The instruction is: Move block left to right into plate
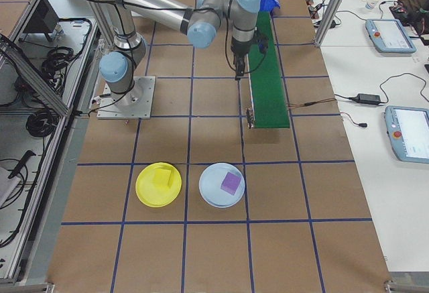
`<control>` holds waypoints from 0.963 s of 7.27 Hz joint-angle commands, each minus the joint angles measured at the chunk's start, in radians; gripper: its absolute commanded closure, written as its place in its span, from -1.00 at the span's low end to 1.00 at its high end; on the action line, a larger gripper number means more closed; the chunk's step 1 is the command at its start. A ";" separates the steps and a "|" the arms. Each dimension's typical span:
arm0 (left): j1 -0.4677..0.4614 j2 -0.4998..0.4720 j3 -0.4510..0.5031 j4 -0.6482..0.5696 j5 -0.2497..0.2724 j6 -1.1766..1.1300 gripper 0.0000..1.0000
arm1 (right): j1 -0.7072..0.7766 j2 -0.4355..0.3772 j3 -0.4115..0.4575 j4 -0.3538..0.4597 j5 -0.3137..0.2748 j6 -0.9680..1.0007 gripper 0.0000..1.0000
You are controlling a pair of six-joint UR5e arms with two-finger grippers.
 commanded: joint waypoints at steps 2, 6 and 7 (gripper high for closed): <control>0.000 0.000 0.000 0.000 -0.002 0.000 -1.00 | 0.330 -0.072 -0.036 0.044 0.026 0.343 -1.00; 0.000 0.000 0.000 0.000 0.000 0.000 -1.00 | 0.340 -0.044 -0.133 0.126 0.084 0.410 -1.00; 0.000 0.000 0.000 0.000 0.000 0.000 -1.00 | 0.343 -0.043 -0.136 0.133 0.077 0.413 -1.00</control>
